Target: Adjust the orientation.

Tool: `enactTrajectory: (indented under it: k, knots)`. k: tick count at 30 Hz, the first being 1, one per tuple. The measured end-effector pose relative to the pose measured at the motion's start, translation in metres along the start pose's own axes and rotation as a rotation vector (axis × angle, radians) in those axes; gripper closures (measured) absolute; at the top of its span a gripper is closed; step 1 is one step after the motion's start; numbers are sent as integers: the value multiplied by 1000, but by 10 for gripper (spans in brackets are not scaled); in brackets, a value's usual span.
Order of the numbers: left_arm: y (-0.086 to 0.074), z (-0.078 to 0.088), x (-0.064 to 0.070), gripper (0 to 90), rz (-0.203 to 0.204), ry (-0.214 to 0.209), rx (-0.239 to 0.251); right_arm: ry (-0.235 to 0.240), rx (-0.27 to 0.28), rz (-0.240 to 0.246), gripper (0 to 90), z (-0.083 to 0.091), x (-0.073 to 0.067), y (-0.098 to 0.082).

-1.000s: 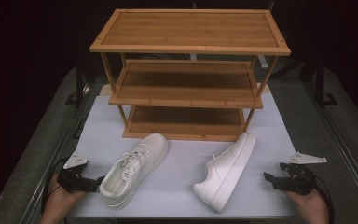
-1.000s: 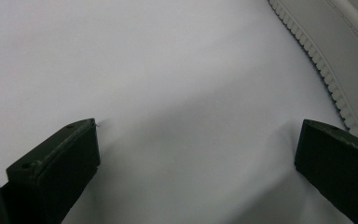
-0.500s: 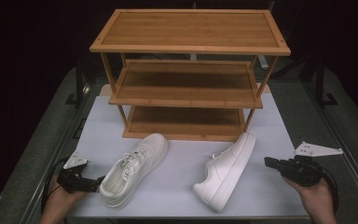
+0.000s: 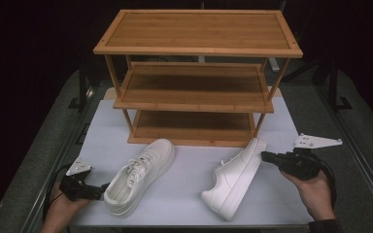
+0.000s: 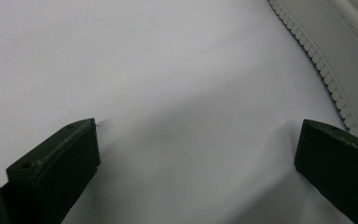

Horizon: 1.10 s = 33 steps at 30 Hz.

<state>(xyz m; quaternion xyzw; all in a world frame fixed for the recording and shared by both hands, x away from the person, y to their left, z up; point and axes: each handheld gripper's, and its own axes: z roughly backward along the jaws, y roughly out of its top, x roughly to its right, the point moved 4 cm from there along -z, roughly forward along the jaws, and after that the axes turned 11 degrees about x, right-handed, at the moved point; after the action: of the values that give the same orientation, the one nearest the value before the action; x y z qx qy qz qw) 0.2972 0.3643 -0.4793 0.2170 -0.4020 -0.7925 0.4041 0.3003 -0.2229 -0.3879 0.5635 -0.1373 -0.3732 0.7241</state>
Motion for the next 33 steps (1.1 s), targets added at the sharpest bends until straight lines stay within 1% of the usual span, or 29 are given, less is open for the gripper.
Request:
enactTrajectory:
  k: [6, 8, 16, 17, 21, 30, 33]
  knots:
    - [0, 0, 0, 0, 0, 0, 1, -1, -16, 7, 900, -8, 2, 0]
    - [0, 0, 0, 0, 0, 0, 1, 3, -15, 3, 900, -8, 2, 0]
    - [0, 0, 0, 0, 0, 0, 2, 1, -11, 12, 900, -4, 2, -2]
    - [0, 0, 0, 0, 0, 0, 1, 3, -7, 16, 900, -3, 3, -3]
    - [0, 0, 0, 0, -1, 0, 1, 8, 0, 5, 900, 2, 4, -6]
    - [0, 0, 0, 0, -1, 1, 3, -12, 17, 15, 900, 19, 6, -15]
    - [0, 0, 0, 0, -1, 1, 3, -16, 18, 10, 900, 26, 8, -19]
